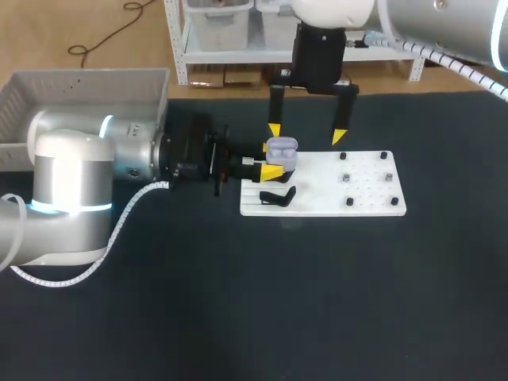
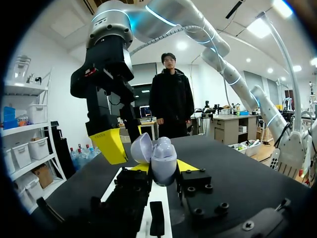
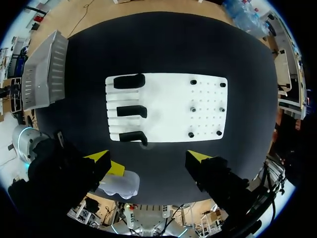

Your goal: Pick up each earbud case from the left stands, insert the matching earbuds, close the lid, and place the case in the box.

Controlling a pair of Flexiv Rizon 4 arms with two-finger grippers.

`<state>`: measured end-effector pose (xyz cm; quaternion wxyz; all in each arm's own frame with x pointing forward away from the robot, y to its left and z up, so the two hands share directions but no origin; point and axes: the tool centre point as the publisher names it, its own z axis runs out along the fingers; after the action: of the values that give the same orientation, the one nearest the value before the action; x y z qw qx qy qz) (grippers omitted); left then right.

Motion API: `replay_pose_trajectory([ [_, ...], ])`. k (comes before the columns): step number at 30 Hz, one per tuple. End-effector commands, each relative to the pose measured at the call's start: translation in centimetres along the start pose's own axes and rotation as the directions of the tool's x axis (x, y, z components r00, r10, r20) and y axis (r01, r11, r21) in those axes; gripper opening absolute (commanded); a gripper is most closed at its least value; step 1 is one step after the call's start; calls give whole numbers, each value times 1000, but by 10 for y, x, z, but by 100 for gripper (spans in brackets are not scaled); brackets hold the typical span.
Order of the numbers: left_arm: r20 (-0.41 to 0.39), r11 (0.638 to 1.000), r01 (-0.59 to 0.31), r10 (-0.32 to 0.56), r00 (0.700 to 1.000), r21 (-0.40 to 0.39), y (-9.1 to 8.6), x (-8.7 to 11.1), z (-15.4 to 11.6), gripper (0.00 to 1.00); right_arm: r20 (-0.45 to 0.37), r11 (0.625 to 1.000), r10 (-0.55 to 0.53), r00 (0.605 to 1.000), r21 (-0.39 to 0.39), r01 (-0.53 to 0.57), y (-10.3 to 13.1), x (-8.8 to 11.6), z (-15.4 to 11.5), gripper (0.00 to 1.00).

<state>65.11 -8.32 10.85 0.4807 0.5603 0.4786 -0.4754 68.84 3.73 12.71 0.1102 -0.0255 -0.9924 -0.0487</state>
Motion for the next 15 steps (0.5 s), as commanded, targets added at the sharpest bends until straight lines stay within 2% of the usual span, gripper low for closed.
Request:
replay_pose_trajectory([
  [1,0,1000,-1,1,1000,-4,-1,0,0,0,13,1000,0,1000,2,0,-3,10,-2,100],
  [15,0,1000,-1,1,1000,-4,-1,0,0,0,-25,1000,-17,1000,-7,17,-5,23,3,100],
])
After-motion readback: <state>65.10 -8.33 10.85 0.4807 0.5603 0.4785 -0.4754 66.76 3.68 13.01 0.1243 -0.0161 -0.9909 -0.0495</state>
